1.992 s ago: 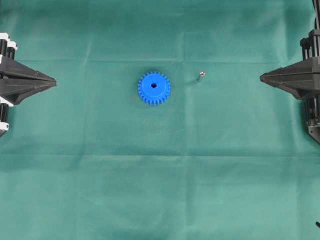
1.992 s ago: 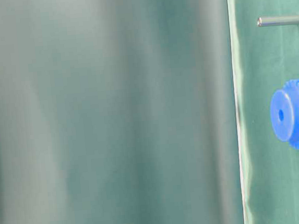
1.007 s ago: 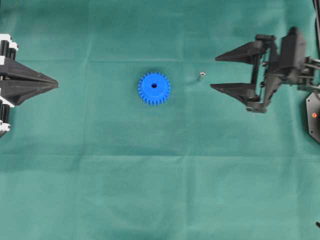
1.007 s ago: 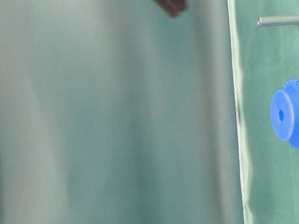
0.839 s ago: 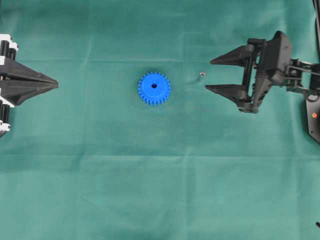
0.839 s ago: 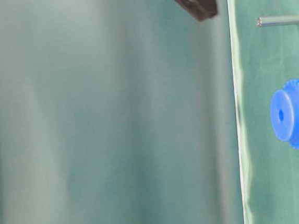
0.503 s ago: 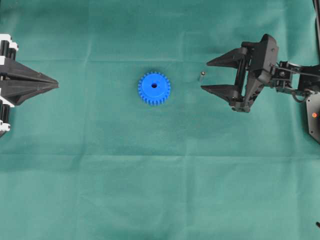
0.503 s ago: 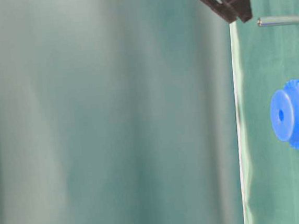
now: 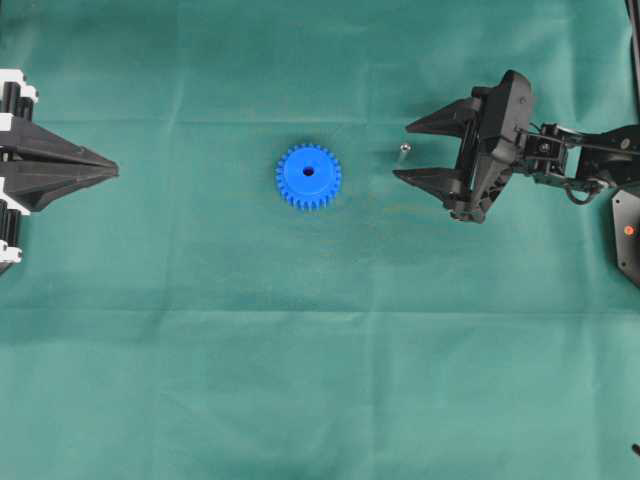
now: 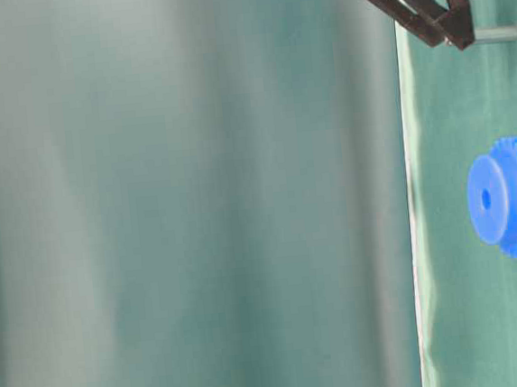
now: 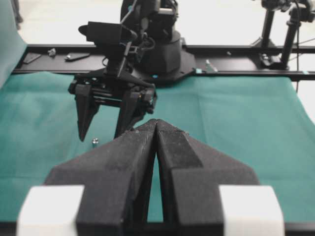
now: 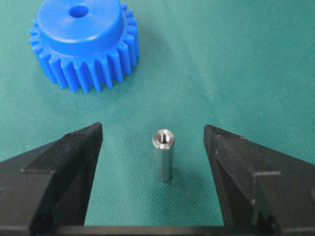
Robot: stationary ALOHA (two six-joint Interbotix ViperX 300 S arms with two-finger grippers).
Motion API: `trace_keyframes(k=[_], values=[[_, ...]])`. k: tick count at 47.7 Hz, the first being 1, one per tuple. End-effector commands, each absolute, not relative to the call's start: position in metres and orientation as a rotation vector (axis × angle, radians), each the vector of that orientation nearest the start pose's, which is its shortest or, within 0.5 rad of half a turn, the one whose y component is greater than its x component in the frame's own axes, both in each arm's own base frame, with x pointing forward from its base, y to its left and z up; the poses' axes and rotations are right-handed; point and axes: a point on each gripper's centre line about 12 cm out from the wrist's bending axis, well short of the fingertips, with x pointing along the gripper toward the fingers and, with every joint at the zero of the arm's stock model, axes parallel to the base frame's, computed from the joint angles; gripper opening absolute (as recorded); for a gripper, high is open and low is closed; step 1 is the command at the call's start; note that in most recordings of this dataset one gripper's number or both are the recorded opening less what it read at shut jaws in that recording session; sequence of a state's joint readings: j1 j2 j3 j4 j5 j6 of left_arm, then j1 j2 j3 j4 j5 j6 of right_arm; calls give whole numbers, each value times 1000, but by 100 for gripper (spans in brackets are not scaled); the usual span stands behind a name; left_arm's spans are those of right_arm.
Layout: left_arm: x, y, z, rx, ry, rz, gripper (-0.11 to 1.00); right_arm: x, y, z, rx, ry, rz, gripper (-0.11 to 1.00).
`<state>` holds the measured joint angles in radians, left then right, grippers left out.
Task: Insert the shaft placed at a random location into the center hole of the medium gear at another random location.
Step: 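Move the right gripper left over the upright silver shaft, then close the right gripper on the silver shaft and lift it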
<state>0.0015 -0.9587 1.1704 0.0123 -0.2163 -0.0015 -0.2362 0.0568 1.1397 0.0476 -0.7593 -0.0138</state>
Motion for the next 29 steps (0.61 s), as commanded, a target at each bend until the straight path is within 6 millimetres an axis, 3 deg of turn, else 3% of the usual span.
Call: trace_keyframes(k=[1,9,18,29], values=[[203,0,292,15,-18,-2,0,289,-76,100,69,396,-279,79],[203,0,292,14,-18,-1,0,293,-76,100,71,396,-281,62],[202,0,292,15,-18,-2,0,293,-76,97,69,409,-278,15],[202,0,293,15,-20,-2,0,291,-76,96,67,420,-275,13]])
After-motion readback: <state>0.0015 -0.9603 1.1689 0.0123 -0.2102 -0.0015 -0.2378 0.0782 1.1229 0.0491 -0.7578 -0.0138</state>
